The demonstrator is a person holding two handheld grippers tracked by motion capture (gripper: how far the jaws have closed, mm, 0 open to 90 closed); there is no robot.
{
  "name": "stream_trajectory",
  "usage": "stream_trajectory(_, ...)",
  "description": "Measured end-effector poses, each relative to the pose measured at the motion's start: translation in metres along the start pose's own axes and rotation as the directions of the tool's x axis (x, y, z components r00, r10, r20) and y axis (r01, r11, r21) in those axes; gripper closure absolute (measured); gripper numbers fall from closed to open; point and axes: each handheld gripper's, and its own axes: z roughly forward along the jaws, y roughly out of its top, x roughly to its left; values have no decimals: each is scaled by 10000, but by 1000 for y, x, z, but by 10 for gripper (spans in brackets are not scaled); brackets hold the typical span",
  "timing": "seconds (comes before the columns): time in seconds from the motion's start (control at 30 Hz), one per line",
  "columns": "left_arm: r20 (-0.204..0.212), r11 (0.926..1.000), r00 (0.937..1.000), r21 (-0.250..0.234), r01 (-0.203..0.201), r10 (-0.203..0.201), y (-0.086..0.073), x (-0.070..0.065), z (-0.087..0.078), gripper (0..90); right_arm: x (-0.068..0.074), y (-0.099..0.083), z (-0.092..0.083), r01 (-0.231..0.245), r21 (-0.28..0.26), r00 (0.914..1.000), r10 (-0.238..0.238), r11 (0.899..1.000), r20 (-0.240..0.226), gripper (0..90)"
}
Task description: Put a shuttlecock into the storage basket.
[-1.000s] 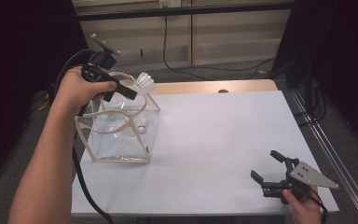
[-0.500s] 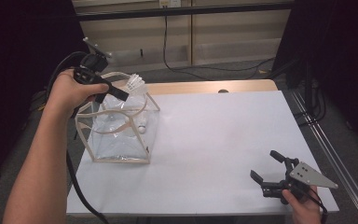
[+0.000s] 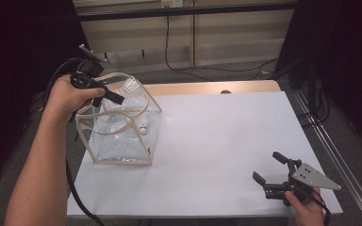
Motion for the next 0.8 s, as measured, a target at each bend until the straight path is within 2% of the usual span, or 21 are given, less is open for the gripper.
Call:
stream_trajectory(0.23,-30,10000,10000,-11,32,-32,1,4,3,656,0,0,0,-8,-12,10000,8,10000,-11,14)
stream_trajectory(0.3,-168,9998,9997,-125,167,-170,1,5,5,655,0,0,0,7,-13,10000,-7,10000,-14,14)
stream_trajectory(0.33,-146,10000,9999,-55,82,-83,0,7,4,655,0,0,0,-35,-2,10000,35,10000,-18,14)
stream_trajectory(0.4,-106,9996,9996,-101,254,-255,-1,7,7,655,0,0,0,-44,5,10000,44,10000,0,14)
stream_trajectory(0.43,-157,9998,9997,-48,180,-181,-1,9,7,655,0,0,0,-50,16,10000,50,10000,16,14)
stream_trajectory(0.57,-246,9990,9992,-299,323,-330,-1,14,10,638,1,0,1,-38,19,10000,38,10000,1,14)
stream_trajectory(0.6,-281,9978,9983,-437,498,-510,-1,14,11,610,1,0,1,-51,15,10000,51,10000,8,14)
stream_trajectory(0.63,-293,9978,9983,-446,491,-504,-1,15,11,592,1,0,1,-24,7,10000,24,10000,4,14)
stream_trajectory(0.73,-284,9981,9985,-416,457,-469,-2,14,11,576,1,0,1,-48,6,10000,48,10000,17,14)
stream_trajectory(0.8,-95,9982,9989,-378,460,-463,-2,12,11,575,1,0,1,-60,9,10000,60,10000,25,14)
